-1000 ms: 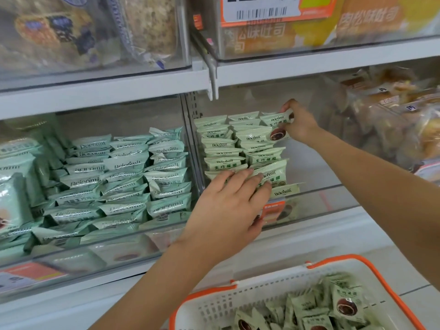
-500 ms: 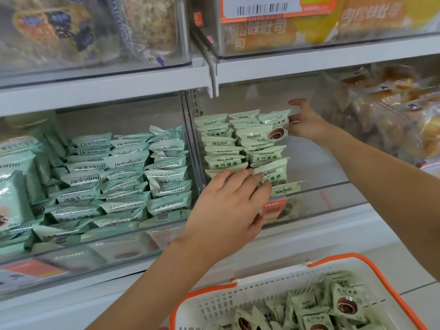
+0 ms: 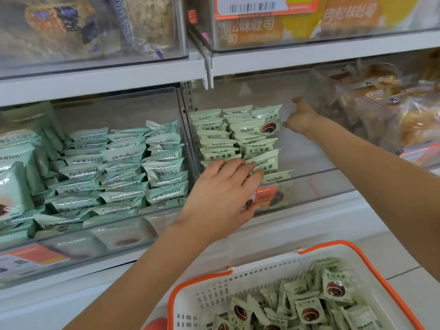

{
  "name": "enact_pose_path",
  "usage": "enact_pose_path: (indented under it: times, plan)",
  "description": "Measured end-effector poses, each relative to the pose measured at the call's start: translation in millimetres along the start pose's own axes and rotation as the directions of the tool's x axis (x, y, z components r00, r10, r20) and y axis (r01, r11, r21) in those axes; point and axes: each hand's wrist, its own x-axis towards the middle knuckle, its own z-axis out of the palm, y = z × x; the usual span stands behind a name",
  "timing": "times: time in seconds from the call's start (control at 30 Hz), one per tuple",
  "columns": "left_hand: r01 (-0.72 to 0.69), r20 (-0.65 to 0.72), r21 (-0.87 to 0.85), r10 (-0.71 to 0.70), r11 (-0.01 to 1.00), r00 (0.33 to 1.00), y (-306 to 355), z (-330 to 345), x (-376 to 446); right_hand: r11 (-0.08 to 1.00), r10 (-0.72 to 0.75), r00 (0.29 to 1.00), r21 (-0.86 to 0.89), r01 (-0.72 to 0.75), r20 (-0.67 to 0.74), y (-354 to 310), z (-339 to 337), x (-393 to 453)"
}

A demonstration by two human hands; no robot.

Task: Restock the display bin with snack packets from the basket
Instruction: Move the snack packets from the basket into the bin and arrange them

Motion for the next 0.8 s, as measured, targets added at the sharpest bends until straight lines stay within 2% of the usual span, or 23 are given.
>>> enact_pose_path:
  times: [0.1, 0.17, 0.2, 0.27, 0.3, 0.33, 0.37, 0.4, 0.47, 0.5, 0.53, 0.57, 0.6, 0.63, 0.7, 0.77, 0.8]
  plan:
    - [0.007, -0.070, -0.014, -0.008, 1.000, 0.998, 3, -3, -1, 0.987, -0.082, 0.989, 0.124, 0.098, -0.124, -2, -16, -22]
    - [-0.012, -0.169, -0.045, 0.004, 0.999, 0.986, 14, -7, -3, 0.964, -0.182, 0.938, 0.135, 0.229, -0.295, -4, -28, -61]
    - [-0.037, -0.225, -0.054, 0.024, 0.998, 0.974, 22, -9, -5, 0.938, -0.265, 0.879, 0.105, 0.330, -0.396, -1, -33, -87]
    - [-0.108, -0.290, -0.089, 0.078, 0.990, 0.954, 42, -10, -11, 0.846, -0.421, 0.718, 0.044, 0.531, -0.555, 12, -36, -148]
    - [-0.142, -0.292, -0.119, 0.102, 0.983, 0.951, 55, -7, -15, 0.808, -0.463, 0.643, 0.008, 0.589, -0.610, 26, -32, -176]
    - [-0.165, -0.274, -0.151, 0.119, 0.975, 0.954, 69, -1, -21, 0.796, -0.476, 0.598, -0.026, 0.605, -0.645, 46, -25, -201]
    - [-0.176, -0.233, -0.194, 0.129, 0.965, 0.964, 84, 6, -26, 0.813, -0.455, 0.598, -0.034, 0.581, -0.660, 70, -16, -223]
    - [-0.176, -0.161, -0.253, 0.138, 0.951, 0.977, 99, 11, -33, 0.852, -0.408, 0.645, -0.015, 0.524, -0.647, 100, -3, -242]
    - [-0.110, 0.085, -0.368, 0.151, 0.923, 0.985, 130, 26, -51, 0.948, -0.278, 0.823, -0.003, 0.318, -0.496, 165, 30, -277]
    - [-0.025, 0.258, -0.415, 0.143, 0.910, 0.955, 145, 37, -65, 0.984, -0.176, 0.918, -0.053, 0.168, -0.355, 201, 47, -291]
    - [0.094, 0.426, -0.440, 0.115, 0.893, 0.897, 157, 50, -81, 0.990, -0.028, 0.981, -0.141, 0.001, -0.190, 233, 64, -304]
    - [0.215, 0.554, -0.440, 0.075, 0.872, 0.829, 169, 63, -100, 0.957, 0.153, 0.988, -0.246, -0.153, -0.017, 261, 78, -317]
    - [0.324, 0.648, -0.429, 0.038, 0.843, 0.761, 179, 74, -120, 0.907, 0.299, 0.944, -0.347, -0.238, 0.136, 284, 90, -329]
    - [0.410, 0.718, -0.411, 0.012, 0.814, 0.696, 186, 84, -140, 0.869, 0.396, 0.874, -0.422, -0.258, 0.281, 301, 100, -342]
    - [0.496, 0.827, -0.354, 0.017, 0.793, 0.562, 196, 97, -175, 0.841, 0.464, 0.721, -0.513, -0.174, 0.515, 316, 117, -365]
    - [0.493, 0.891, -0.290, 0.043, 0.821, 0.453, 196, 104, -201, 0.816, 0.496, 0.623, -0.571, -0.095, 0.605, 323, 134, -380]
    - [0.475, 0.902, -0.272, 0.049, 0.837, 0.430, 194, 107, -209, 0.795, 0.524, 0.597, -0.600, -0.088, 0.607, 328, 144, -384]
